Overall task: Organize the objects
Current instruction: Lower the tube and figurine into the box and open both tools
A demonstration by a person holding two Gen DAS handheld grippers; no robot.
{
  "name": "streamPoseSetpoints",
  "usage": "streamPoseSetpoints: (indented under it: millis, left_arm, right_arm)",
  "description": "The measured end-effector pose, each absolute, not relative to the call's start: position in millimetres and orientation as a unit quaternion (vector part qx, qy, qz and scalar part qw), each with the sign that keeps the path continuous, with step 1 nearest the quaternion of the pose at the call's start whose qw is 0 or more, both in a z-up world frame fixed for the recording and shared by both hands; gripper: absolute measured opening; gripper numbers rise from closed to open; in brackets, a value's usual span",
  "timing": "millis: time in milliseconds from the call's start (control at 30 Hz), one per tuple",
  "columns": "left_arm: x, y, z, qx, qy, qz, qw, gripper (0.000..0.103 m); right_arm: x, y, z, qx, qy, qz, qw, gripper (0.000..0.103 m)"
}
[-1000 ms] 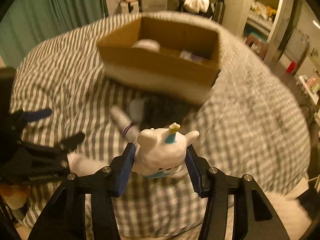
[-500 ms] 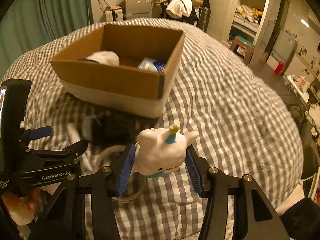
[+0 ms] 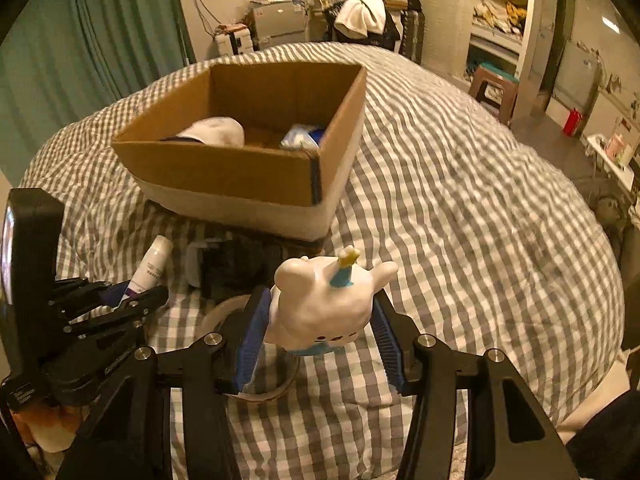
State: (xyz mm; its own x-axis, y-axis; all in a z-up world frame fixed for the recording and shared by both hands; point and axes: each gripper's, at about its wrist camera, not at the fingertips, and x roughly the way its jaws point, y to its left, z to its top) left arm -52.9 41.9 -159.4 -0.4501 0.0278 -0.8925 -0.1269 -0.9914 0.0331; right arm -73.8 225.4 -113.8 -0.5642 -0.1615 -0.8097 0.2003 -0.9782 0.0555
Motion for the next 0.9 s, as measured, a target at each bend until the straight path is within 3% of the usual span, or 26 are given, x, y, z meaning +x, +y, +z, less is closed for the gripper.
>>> streamPoseSetpoints:
  millis: [300,633,900]
  left_arm:
    - [-24.3,38.9,-98.1,-0.486,0.046,0.869,0.082,0.016]
    - [-60.0,18.8,0.9,-0.411,0.051,0.907,0.079,0.016]
    - [-120.6,17.5,12.8,-0.401,0.054,0.912,0.071,0.016]
  right_arm:
    - [-53.0,188.7,-47.2,0.385,0.056,-0.91,0.142,0.051]
    - [-70.8,181.3,33.4,0.322,0.035,-0.931,0.167,0.051]
    - [-131.2,180.3,49.6,0.33,0.023,-0.929,0.168,0.051]
